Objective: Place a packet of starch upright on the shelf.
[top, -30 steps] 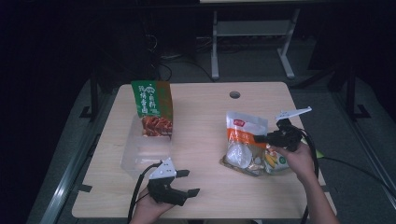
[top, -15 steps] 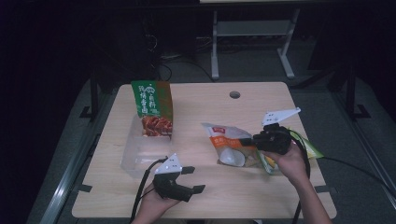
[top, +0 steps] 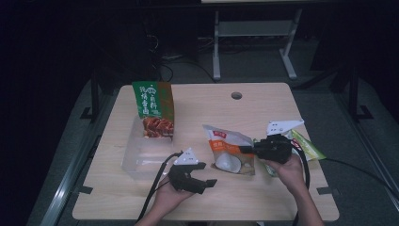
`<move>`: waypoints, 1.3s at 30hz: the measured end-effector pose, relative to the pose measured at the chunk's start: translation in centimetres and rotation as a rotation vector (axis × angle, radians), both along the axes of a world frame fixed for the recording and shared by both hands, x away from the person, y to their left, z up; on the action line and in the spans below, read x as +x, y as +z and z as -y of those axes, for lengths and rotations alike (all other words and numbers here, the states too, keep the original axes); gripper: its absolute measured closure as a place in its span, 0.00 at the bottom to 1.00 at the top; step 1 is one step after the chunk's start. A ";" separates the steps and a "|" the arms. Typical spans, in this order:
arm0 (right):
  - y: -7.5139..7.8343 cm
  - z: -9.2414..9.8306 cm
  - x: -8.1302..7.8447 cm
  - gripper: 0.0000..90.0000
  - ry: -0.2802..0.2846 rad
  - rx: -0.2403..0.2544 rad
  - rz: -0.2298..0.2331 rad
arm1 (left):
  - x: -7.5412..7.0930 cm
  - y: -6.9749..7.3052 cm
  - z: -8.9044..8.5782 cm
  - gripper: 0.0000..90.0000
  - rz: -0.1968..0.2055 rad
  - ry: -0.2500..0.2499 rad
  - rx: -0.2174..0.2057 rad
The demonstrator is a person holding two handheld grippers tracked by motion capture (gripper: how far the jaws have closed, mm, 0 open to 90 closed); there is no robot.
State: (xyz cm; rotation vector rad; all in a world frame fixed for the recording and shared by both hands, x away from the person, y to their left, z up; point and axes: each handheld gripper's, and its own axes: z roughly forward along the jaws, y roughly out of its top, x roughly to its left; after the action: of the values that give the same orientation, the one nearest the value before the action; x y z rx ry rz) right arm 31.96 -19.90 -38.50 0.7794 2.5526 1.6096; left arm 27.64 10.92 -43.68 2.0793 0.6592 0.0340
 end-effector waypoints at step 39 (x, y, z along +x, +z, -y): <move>-0.9 -1.5 0.7 0.88 0.001 -0.104 -0.026 | 3.7 0.2 2.3 0.99 0.051 0.032 -0.004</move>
State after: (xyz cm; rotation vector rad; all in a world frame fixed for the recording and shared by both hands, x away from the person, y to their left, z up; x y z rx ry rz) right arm 32.61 -18.36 -39.45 0.7953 2.6301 1.4626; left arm 31.35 8.59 -43.49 2.0575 0.6603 0.1038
